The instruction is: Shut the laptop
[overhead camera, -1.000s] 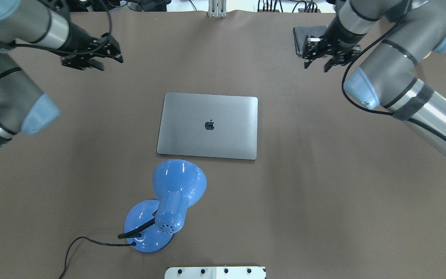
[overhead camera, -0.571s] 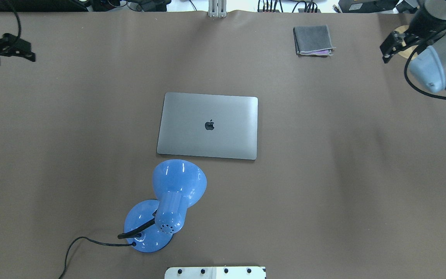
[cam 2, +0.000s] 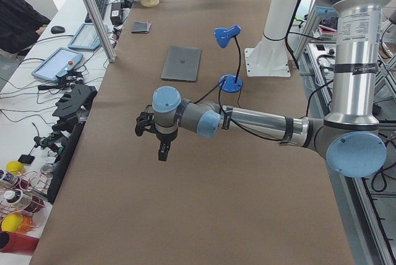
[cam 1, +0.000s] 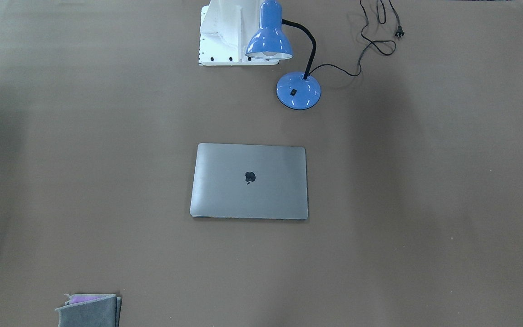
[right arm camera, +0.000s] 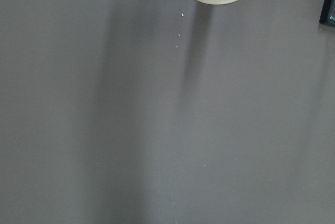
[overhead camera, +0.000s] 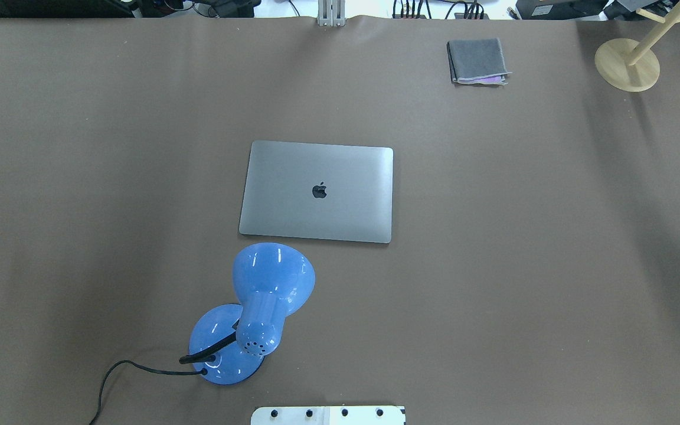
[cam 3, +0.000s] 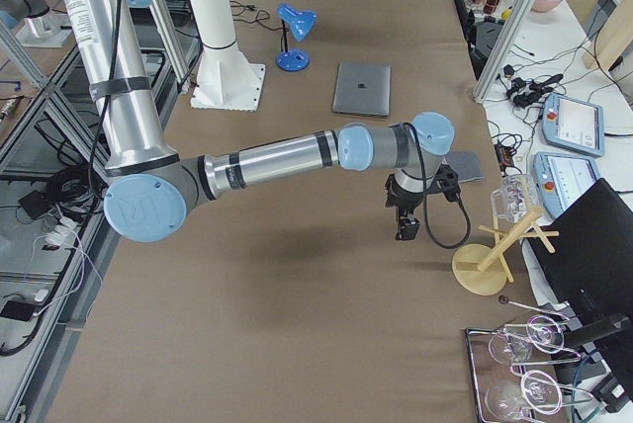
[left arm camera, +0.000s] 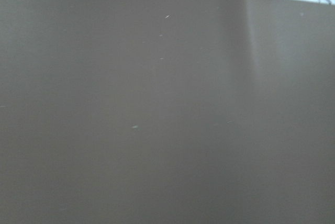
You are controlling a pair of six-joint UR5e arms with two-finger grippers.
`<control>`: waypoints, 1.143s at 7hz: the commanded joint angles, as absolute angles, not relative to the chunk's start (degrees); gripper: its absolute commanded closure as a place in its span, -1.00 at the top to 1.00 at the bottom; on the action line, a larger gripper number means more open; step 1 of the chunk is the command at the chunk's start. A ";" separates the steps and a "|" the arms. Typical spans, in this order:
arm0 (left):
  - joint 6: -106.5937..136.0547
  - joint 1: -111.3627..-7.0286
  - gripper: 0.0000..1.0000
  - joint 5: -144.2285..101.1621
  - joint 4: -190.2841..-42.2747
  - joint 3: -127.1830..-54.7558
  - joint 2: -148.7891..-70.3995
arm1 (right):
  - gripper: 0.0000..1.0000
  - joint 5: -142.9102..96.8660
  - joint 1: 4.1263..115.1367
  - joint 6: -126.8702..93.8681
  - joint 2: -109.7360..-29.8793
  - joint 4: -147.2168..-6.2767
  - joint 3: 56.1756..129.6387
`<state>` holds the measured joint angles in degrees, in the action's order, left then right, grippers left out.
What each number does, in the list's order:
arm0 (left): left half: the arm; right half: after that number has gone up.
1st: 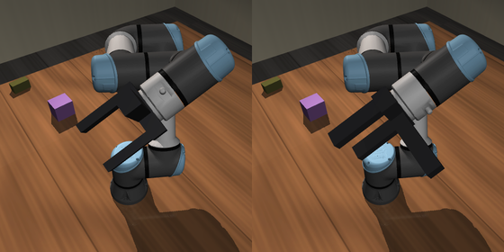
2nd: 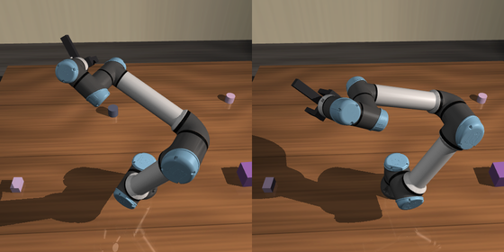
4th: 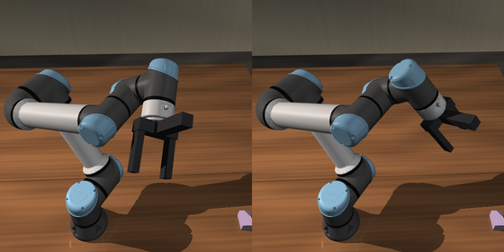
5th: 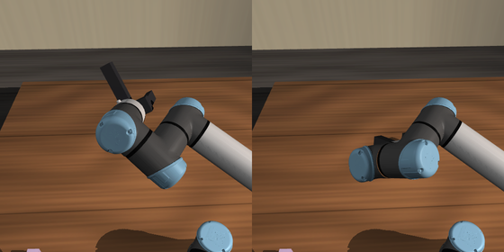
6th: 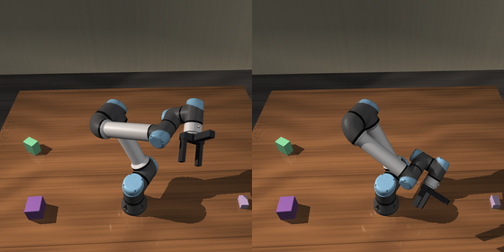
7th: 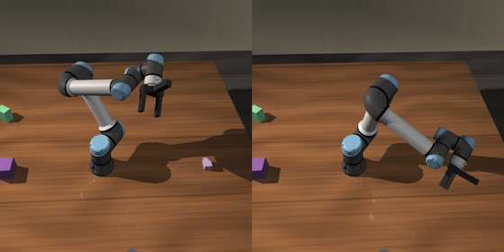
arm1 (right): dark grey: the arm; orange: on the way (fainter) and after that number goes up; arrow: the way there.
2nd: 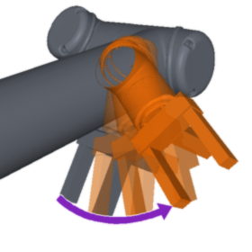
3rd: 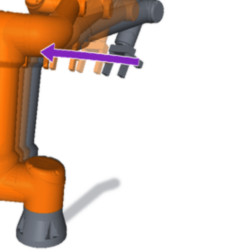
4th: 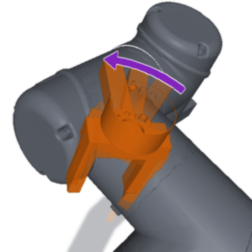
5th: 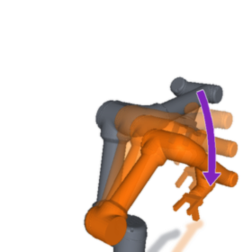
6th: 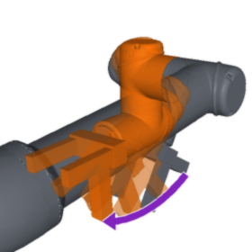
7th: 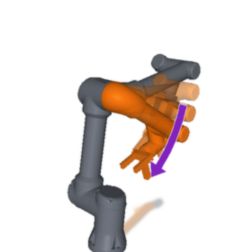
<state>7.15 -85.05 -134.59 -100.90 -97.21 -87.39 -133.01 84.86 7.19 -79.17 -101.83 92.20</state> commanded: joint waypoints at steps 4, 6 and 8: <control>-6.77 -92.72 0.97 -132.98 -100.72 -94.66 -85.70 | 1.00 -135.79 90.35 13.54 -88.24 -101.60 92.02; -6.59 -92.55 0.97 -132.89 -100.64 -94.75 -85.78 | 1.00 -135.97 90.88 13.27 -88.07 -101.69 92.11; -6.59 -92.55 0.97 -132.98 -100.55 -94.66 -85.78 | 1.00 -136.14 90.88 12.92 -87.89 -101.69 92.20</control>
<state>-6.60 -92.56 -132.99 -100.59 -94.73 -85.78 -135.99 90.84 13.06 -87.95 -101.68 92.12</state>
